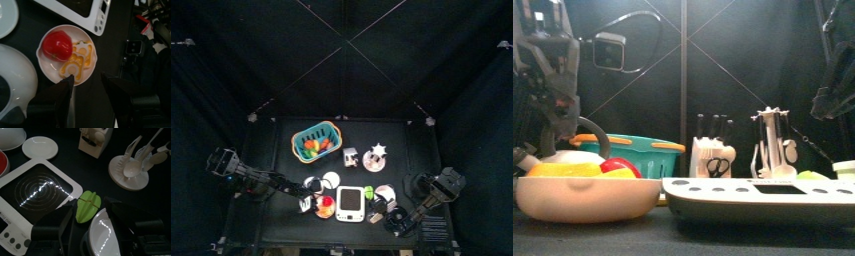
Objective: Grab pan
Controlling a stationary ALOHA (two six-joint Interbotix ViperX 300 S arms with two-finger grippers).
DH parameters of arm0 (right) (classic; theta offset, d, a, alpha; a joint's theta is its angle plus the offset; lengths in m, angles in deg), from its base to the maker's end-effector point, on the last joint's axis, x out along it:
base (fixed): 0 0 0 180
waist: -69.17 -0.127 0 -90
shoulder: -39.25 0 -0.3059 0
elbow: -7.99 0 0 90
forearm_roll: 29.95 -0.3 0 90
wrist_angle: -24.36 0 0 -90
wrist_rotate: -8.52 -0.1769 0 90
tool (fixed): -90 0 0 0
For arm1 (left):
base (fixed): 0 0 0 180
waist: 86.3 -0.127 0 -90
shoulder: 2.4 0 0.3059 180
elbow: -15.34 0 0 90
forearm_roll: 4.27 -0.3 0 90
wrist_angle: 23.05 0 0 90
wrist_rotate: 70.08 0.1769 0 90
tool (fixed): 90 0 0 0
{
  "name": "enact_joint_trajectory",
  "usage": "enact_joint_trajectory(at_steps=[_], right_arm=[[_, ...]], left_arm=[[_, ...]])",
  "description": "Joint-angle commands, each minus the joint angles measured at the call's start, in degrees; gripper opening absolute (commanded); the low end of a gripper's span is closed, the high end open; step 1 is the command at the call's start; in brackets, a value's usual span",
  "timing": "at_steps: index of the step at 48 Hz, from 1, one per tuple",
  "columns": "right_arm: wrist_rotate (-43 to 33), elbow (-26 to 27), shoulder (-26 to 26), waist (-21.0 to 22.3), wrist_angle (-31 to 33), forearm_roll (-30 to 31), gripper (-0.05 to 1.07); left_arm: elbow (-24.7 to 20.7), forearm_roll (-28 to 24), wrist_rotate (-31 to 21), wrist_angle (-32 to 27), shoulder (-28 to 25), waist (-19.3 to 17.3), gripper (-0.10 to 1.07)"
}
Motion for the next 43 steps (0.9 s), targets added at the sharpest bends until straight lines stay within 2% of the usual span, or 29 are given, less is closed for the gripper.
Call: enact_joint_trajectory(at_steps=[1, 11, 21, 43], right_arm=[[0.0, 0.7, 0.7, 0.26, 0.09, 0.26, 0.83], [0.0, 0.7, 0.53, 0.44, 0.09, 0.26, 0.83], [0.0, 0.62, 0.44, 0.53, -0.35, 0.26, 0.83], [0.0, 0.53, 0.26, 0.88, -0.88, 0.26, 0.83]], left_arm=[[0.0, 1.41, -0.26, 0.09, -1.23, -1.93, 0.84], [-0.26, 0.0, -0.35, -0.97, -3.96, -2.99, 0.84], [-0.18, -1.93, -0.35, -0.97, -4.57, -3.52, 0.84], [-2.02, -2.81, -0.35, -3.52, -8.09, -3.69, 0.83]])
